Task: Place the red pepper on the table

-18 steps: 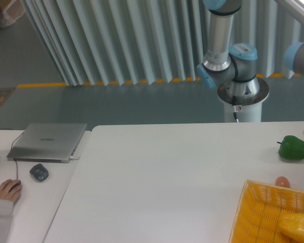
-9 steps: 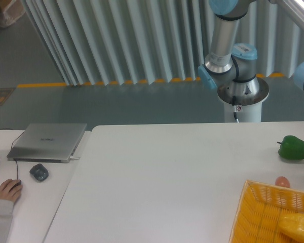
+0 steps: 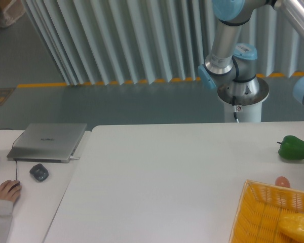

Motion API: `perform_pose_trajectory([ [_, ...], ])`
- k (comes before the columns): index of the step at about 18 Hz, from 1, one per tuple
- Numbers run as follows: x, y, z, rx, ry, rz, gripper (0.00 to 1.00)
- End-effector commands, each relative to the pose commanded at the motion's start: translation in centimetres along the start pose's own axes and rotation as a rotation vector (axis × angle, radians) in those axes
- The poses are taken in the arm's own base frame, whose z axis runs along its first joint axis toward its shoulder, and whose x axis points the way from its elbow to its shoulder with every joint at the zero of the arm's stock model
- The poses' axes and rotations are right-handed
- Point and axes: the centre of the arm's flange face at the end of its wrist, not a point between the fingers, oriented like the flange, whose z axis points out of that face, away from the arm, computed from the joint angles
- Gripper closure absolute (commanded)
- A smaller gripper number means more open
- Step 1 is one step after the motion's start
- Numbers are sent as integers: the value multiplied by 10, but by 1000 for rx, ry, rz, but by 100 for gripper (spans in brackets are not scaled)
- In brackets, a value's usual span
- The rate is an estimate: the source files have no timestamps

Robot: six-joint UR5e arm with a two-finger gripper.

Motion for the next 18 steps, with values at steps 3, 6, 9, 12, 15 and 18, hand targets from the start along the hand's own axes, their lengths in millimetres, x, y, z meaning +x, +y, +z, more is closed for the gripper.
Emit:
perform_pose_trajectory([
  [3, 3, 3, -41, 93, -7, 21, 0],
  [6, 11, -18, -73, 293, 9, -1, 0],
  [9, 26, -64, -137, 440, -44, 54, 0],
  [12, 33, -81, -165, 582, -33, 100, 0],
  [15, 42, -87, -168, 568, -33, 220, 0],
  [18, 42, -76, -168, 535, -78, 491, 0],
])
